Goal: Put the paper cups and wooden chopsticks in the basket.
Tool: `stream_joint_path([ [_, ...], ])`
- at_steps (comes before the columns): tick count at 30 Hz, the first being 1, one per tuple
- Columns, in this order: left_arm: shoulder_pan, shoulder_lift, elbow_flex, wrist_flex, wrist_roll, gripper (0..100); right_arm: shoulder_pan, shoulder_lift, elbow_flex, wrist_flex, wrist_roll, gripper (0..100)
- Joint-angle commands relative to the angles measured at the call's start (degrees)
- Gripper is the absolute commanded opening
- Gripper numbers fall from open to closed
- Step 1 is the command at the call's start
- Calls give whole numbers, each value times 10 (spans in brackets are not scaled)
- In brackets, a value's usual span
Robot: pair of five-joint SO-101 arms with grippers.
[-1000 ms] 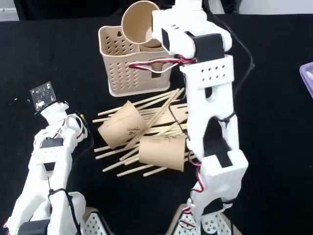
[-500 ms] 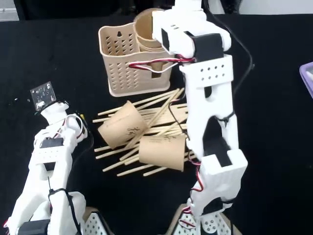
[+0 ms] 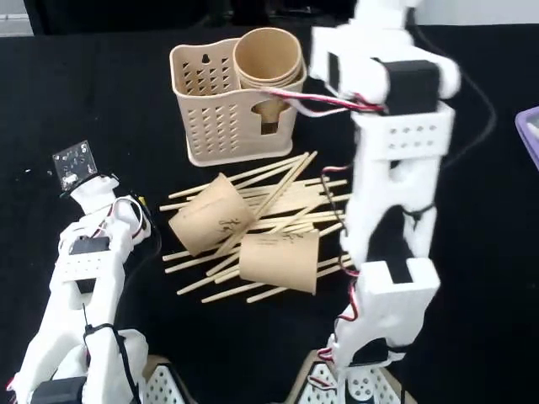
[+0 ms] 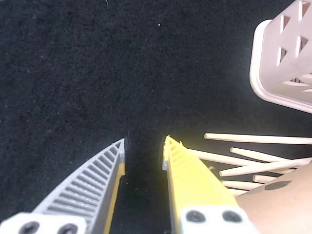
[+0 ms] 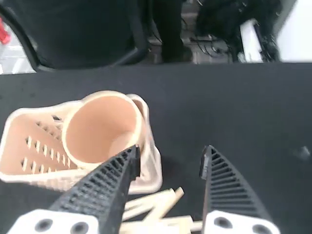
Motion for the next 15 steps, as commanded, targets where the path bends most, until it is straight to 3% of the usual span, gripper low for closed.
stream_joint_path([
  [1,8,-16,-5,-10,-4,139,41,-22,-30,30,64,204],
  [6,8,-16,-5,-10,-4,139,86,-129,124,30,98,201],
  [15,8,-16,-7,-10,-4,139,47,-508,715,-11,258,168],
])
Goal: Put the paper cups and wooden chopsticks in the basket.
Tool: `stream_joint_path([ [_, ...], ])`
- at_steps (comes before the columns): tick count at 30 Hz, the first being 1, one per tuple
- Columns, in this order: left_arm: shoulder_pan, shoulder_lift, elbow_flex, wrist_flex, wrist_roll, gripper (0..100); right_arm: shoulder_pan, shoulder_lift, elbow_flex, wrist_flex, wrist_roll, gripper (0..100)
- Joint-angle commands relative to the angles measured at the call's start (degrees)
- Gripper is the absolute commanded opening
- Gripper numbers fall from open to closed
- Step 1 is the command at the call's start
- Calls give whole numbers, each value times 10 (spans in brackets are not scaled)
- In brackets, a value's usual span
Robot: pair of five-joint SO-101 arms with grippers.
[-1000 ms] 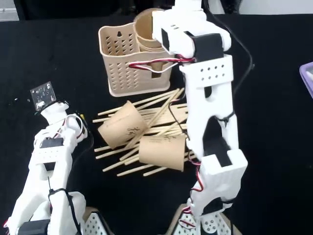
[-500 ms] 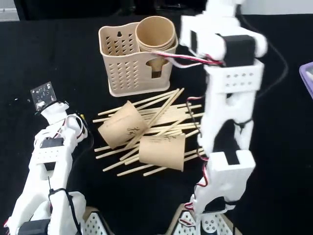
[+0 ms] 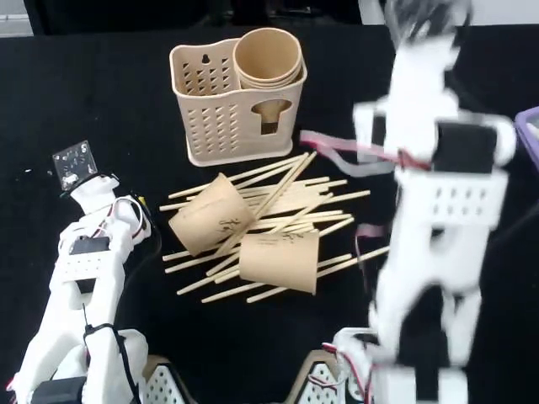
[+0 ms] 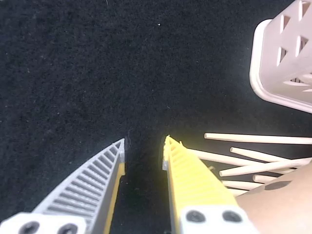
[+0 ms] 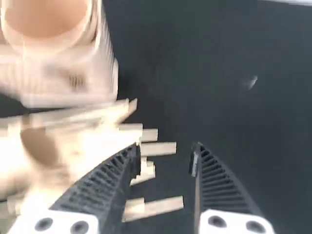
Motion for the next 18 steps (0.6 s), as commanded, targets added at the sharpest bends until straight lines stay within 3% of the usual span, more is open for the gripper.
stream_joint_path([
  [1,8,-16,-7,-10,-4,139,-28,-170,248,-31,78,168],
  [7,9,-16,-7,-10,-4,139,-120,-267,473,-76,131,171],
  [13,9,-16,-6,-10,-4,139,-244,-248,521,-76,83,171],
  [18,9,-16,-5,-10,-4,139,-273,-221,535,-76,76,224],
])
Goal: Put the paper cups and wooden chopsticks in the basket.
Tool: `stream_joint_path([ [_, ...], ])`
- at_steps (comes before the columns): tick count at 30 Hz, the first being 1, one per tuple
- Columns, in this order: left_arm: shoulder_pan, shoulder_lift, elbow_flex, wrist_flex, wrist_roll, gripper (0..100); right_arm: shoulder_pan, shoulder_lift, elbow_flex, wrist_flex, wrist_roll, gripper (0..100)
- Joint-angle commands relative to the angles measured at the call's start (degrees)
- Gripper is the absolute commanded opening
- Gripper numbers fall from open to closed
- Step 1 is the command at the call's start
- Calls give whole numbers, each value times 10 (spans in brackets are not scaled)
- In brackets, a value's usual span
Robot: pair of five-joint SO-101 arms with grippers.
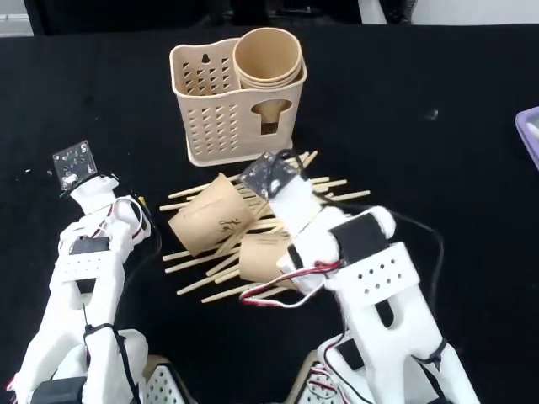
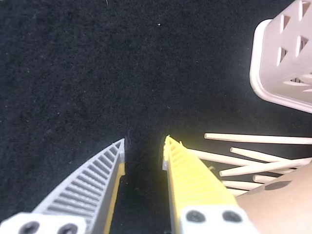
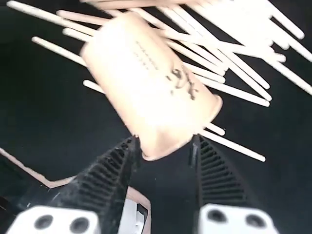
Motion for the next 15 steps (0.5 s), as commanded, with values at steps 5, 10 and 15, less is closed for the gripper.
stream_joint_path([
  [5,9,-16,-6,-10,-4,139,-8,54,10,-22,-9,254],
  [10,9,-16,-6,-10,-4,139,30,62,8,-20,-9,254],
  [15,9,-16,-7,-10,-4,139,36,62,34,-30,-4,254],
])
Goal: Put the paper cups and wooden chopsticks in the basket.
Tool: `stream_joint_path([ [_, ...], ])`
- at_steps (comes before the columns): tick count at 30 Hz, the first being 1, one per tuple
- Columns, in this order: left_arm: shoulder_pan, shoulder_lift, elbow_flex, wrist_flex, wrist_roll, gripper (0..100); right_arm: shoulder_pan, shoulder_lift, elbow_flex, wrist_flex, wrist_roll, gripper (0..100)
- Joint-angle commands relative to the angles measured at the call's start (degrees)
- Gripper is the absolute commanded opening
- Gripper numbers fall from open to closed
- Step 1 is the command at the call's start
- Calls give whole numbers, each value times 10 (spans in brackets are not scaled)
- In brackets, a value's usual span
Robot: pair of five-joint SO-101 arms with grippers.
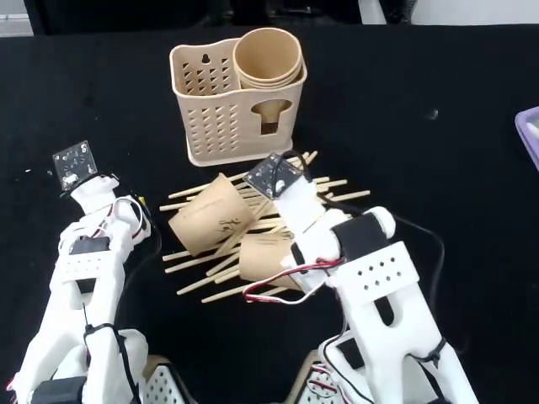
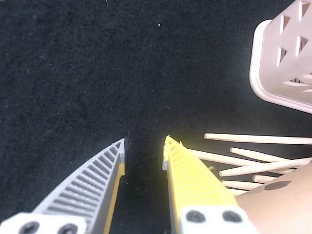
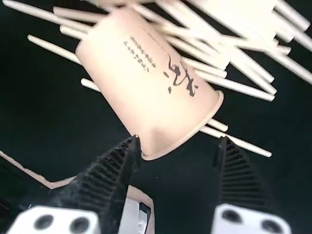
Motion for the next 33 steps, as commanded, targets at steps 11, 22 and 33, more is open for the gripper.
stream_joint_path([
  [11,9,-16,-6,-10,-4,138,11,63,25,-42,-4,254],
  [22,9,-16,-7,-10,-4,138,9,73,56,-69,-5,253],
  [33,9,-16,-7,-10,-4,138,13,154,18,-71,-2,15],
])
